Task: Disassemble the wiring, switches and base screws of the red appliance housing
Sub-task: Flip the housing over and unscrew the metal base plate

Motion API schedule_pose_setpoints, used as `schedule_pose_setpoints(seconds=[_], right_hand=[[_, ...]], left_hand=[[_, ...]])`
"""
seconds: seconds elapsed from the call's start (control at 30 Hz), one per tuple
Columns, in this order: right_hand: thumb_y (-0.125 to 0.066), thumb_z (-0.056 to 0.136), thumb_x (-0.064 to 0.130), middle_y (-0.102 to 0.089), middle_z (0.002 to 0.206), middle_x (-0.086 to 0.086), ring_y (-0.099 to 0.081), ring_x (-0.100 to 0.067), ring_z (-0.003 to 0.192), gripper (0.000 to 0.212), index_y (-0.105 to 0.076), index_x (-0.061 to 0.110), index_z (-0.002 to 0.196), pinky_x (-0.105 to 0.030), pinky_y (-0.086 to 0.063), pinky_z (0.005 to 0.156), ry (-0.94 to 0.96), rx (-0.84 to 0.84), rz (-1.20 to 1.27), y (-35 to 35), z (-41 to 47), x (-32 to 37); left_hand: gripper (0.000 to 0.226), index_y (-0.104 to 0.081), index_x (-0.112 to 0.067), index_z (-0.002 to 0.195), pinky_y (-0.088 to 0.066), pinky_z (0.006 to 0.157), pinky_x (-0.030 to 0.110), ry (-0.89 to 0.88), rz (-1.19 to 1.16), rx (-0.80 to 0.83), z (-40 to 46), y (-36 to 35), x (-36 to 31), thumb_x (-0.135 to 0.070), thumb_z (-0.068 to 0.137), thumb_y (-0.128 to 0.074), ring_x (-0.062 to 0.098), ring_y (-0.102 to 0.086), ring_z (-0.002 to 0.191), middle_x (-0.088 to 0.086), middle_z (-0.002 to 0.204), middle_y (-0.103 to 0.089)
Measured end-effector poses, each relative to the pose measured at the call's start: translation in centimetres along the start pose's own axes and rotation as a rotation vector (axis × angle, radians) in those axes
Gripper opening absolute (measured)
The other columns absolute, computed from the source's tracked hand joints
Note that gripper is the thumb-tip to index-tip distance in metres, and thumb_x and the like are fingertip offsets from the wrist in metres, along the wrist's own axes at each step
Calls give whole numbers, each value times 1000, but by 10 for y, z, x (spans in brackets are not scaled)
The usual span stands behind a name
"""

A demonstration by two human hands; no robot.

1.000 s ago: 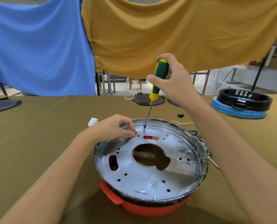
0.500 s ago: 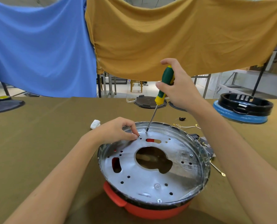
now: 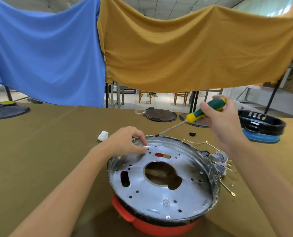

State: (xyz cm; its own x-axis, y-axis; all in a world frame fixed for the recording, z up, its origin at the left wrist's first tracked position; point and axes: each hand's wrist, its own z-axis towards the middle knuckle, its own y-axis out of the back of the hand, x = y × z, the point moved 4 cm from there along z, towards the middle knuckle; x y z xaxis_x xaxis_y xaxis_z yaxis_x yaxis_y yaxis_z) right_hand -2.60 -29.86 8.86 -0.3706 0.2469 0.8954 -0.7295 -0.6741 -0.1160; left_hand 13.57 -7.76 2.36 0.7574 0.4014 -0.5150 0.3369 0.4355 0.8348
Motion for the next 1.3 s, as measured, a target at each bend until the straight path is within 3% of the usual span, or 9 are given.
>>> schedule_pose_setpoints(seconds=[0.23, 0.37, 0.57, 0.83, 1.0, 1.07, 1.17, 1.23, 1.3], right_hand=[[-70, 92, 12, -58, 129, -18, -69, -22, 101, 40, -48, 10, 125, -31, -61, 76, -282, -168, 258, 17, -31, -55], [-69, 92, 12, -60, 124, -15, -69, -24, 104, 41, -48, 9, 127, -29, -62, 73, -322, -165, 292, 18, -34, -59], [-70, 91, 11, -61, 121, -14, -70, -25, 103, 40, -49, 10, 126, -32, -63, 74, -355, -141, 306, 17, -34, -65], [-70, 91, 11, -64, 117, -14, -72, -25, 99, 39, -50, 8, 124, -34, -63, 76, -360, -148, 344, 18, -34, -66], [-71, 90, 24, -66, 113, -11, -76, -15, 80, 48, -47, 8, 128, -26, -61, 69, -321, -305, 406, 39, -28, -58], [-72, 88, 32, -67, 105, -7, -74, -14, 72, 48, -51, 7, 123, -25, -60, 67, -356, -284, 373, 39, -28, -58], [-71, 88, 43, -59, 88, -4, -56, -12, 67, 43, -54, 11, 112, -23, -53, 59, -396, -212, 280, 32, -32, -61], [-71, 88, 41, -60, 91, -5, -56, -13, 70, 42, -54, 11, 113, -22, -53, 59, -406, -191, 361, 30, -33, -60], [-73, 87, 32, -65, 109, -9, -65, -15, 85, 45, -53, 9, 122, -24, -58, 66, -422, -169, 433, 30, -32, -57]], left_hand=[[17, -69, -36, 95, -39, 80, 14, -79, 68, -99, -11, 21, -20, -39, 80, -77, 0, -53, 99, -16, 106, -54], [12, -74, -28, 93, -48, 79, 16, -113, 44, -106, -14, 17, -34, -34, 84, -76, -1, -62, 88, -17, 91, -68], [6, -74, -25, 87, -52, 76, 21, -137, 67, -135, -15, 14, -41, -30, 87, -74, 5, -64, 83, -11, 88, -69], [5, -69, -23, 85, -45, 74, 9, -195, 41, -134, -19, 17, -40, -24, 91, -69, 0, -59, 85, -14, 89, -65], [4, -69, -25, 88, -45, 73, 9, -158, -25, -234, -20, 32, -31, -27, 91, -67, -3, -62, 84, -15, 85, -67], [4, -70, -28, 87, -47, 75, 12, -156, -82, -207, -20, 30, -33, -29, 90, -68, -1, -64, 83, -16, 83, -69], [5, -71, -28, 85, -54, 77, 23, -155, -126, -137, -19, 20, -35, -29, 89, -70, 5, -67, 82, -14, 83, -71], [4, -72, -28, 84, -54, 76, 23, -157, -147, -132, -19, 19, -35, -29, 88, -72, 6, -67, 81, -14, 84, -71], [4, -71, -29, 83, -53, 73, 19, -157, -178, -138, -20, 21, -34, -29, 86, -74, 7, -67, 81, -12, 84, -71]])
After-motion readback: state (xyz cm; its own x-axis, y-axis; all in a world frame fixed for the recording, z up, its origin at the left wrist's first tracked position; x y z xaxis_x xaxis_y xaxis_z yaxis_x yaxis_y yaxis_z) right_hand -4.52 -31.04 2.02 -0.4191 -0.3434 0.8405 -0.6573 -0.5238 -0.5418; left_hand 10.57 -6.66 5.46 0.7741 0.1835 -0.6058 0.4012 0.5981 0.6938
